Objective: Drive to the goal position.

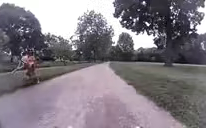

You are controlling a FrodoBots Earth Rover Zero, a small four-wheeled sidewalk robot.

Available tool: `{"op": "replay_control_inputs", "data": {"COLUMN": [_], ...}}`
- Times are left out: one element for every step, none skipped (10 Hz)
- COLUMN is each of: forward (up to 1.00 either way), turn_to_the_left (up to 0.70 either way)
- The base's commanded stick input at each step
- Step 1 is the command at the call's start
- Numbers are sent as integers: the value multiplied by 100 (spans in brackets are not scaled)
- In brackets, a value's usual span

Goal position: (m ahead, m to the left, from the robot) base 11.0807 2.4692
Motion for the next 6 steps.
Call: {"op": "replay_control_inputs", "data": {"forward": [70,64,55,16,0,4], "turn_to_the_left": [1,1,1,4,4,4]}}
